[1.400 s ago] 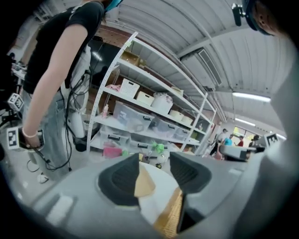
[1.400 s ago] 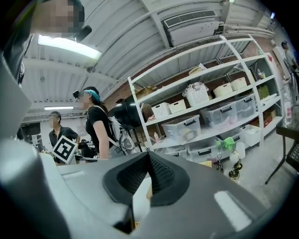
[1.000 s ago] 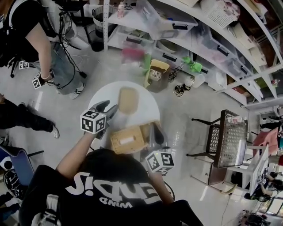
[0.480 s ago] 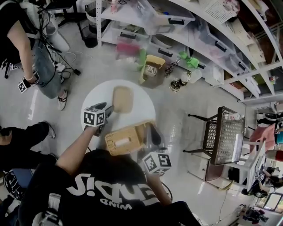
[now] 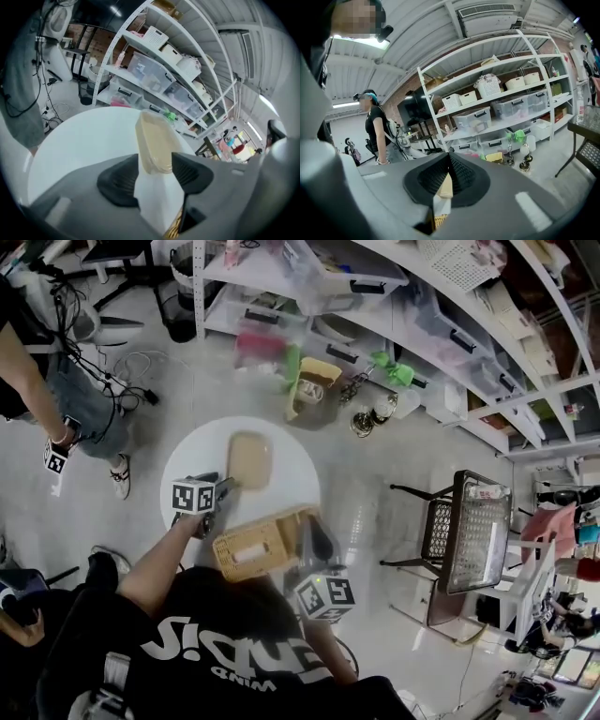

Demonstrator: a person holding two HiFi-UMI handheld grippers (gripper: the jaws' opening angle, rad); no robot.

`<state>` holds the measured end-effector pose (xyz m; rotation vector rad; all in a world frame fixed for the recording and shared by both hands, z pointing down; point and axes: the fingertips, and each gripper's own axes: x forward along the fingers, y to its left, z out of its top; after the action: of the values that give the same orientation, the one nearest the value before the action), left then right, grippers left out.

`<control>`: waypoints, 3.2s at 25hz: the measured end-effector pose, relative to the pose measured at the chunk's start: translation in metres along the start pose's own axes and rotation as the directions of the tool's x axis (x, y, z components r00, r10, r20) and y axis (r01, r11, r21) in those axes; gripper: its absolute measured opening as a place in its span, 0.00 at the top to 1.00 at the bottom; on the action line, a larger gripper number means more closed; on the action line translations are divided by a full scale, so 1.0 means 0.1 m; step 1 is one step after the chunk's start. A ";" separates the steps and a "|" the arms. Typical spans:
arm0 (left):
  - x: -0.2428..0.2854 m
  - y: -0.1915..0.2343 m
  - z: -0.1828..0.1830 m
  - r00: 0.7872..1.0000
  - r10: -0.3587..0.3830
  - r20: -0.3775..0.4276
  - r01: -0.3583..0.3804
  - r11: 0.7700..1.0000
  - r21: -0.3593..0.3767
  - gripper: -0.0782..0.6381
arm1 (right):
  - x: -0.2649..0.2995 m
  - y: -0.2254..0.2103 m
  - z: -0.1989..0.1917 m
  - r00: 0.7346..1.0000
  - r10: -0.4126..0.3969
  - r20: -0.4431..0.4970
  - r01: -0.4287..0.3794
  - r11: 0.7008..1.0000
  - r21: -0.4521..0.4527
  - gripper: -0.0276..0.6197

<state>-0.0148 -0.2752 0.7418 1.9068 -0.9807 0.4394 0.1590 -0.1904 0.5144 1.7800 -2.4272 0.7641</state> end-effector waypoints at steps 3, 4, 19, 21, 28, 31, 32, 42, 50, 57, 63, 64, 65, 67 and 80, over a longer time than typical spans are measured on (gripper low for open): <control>0.07 0.00 -0.02 1.000 -0.016 -0.012 0.016 1.000 -0.011 0.58 | 0.03 -0.03 -0.01 1.000 -0.005 -0.009 0.005 1.000 -0.003 0.97; 0.09 0.00 -0.02 1.000 -0.022 -0.015 0.022 1.000 -0.013 0.58 | 0.04 -0.04 -0.02 1.000 -0.007 -0.011 0.007 1.000 -0.004 0.97; 0.22 -0.04 -0.05 0.998 -0.057 -0.030 0.056 0.997 -0.055 0.62 | 0.07 -0.15 -0.06 0.999 -0.021 -0.031 0.022 1.000 0.005 0.97; 0.22 -0.05 -0.03 0.998 -0.055 -0.025 0.053 0.997 -0.056 0.64 | 0.06 -0.16 -0.04 0.999 -0.022 -0.031 0.022 1.000 0.006 0.97; 0.14 -0.06 0.00 0.999 -0.049 -0.015 0.048 0.997 -0.054 0.67 | 0.02 -0.10 -0.05 0.999 -0.017 -0.030 0.018 1.000 0.003 0.97; 0.12 -0.06 -0.02 0.999 -0.047 -0.006 0.046 0.998 -0.047 0.68 | 0.00 -0.09 -0.09 1.000 -0.016 -0.027 0.016 1.000 0.003 0.97; 0.11 -0.06 -0.03 0.999 -0.046 -0.004 0.046 0.998 -0.045 0.68 | -0.01 -0.08 -0.10 1.000 -0.016 -0.026 0.016 1.000 0.004 0.97; -0.06 -0.17 0.01 0.998 -0.052 0.021 0.053 0.998 -0.031 0.73 | -0.12 0.03 -0.08 1.000 -0.008 -0.013 0.008 1.000 0.001 0.96; -0.16 -0.20 0.03 0.997 -0.057 0.044 0.059 0.997 -0.041 0.77 | -0.21 0.08 -0.09 1.000 -0.005 -0.004 0.005 1.000 -0.002 0.97; -0.27 -0.21 0.03 0.996 -0.067 0.062 0.071 0.995 -0.064 0.79 | -0.25 0.16 -0.11 1.000 -0.001 0.003 0.001 1.000 -0.006 0.97; -0.37 -0.27 0.03 0.992 -0.089 0.090 0.096 0.993 -0.073 0.81 | -0.29 0.22 -0.13 1.000 0.010 0.006 -0.010 1.000 -0.011 0.97; -0.38 -0.28 0.03 0.991 -0.094 0.092 0.101 0.992 -0.076 0.81 | -0.30 0.22 -0.13 1.000 0.012 0.007 -0.012 1.000 -0.011 0.97; -0.39 -0.29 0.03 0.991 -0.097 0.093 0.104 0.992 -0.078 0.81 | -0.30 0.23 -0.13 1.000 0.014 0.007 -0.014 1.000 -0.011 0.97; -0.42 -0.29 0.02 0.990 -0.100 0.095 0.108 0.991 -0.081 0.82 | -0.31 0.26 -0.13 1.000 0.017 0.007 -0.017 1.000 -0.011 0.97; -0.62 -0.30 0.05 0.984 -0.095 0.152 0.112 0.988 -0.104 0.84 | -0.38 0.35 -0.13 1.000 0.027 0.012 -0.027 0.999 -0.020 0.96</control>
<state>-0.0299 -0.2434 0.6825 1.8986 -0.9746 0.1810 0.1368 -0.1442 0.5009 1.7539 -2.4628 0.7304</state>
